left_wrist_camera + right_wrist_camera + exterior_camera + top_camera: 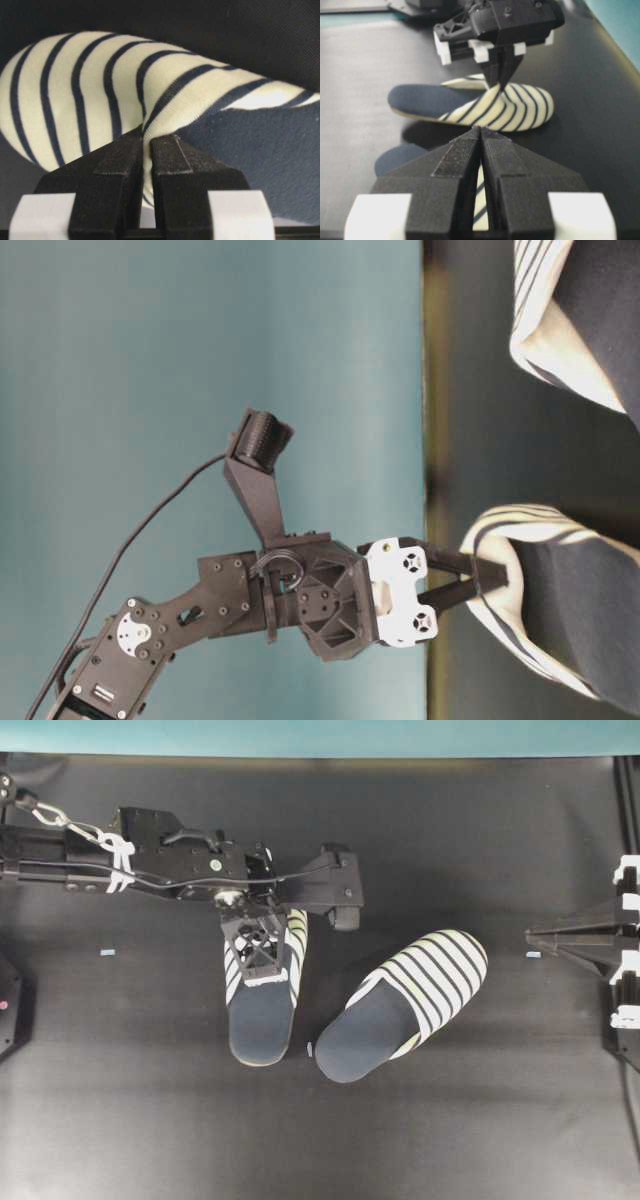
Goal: Arrange the slippers with the left arm.
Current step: 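Rotate the left slipper upright so its toe points down-table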
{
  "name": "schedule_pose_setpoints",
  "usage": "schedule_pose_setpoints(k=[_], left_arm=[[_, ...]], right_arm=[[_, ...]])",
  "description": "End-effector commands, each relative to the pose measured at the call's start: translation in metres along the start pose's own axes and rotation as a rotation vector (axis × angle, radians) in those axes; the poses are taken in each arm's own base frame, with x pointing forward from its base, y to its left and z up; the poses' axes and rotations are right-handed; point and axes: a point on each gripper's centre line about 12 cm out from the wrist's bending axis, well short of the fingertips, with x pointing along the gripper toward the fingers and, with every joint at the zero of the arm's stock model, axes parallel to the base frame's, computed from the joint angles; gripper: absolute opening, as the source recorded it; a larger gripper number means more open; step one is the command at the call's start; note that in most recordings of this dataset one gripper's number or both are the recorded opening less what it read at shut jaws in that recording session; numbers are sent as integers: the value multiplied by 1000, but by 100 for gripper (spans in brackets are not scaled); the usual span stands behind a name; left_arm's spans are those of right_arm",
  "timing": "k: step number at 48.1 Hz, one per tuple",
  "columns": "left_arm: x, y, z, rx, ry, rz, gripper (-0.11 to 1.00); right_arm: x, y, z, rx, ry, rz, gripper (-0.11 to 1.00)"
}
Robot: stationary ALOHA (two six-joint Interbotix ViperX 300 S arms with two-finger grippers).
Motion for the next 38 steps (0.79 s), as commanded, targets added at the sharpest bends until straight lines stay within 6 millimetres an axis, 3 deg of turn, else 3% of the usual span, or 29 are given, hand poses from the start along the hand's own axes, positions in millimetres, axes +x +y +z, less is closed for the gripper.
schedule_pose_setpoints(k=[1,15,29,38], left_arm=[[-5,-9,4,4,-20,-10,1],[-7,-13,9,-41,-32,-16,6],[-5,-13,5,-47,-11,-15,44],[-3,-24,-2,51,16,-20,66]], right_arm=[[1,0,4,2,-14,-1,1],[1,0,4,2,-14,0,1],[1,1,4,1,-14,6,1],[1,2,4,0,-14,11,1]])
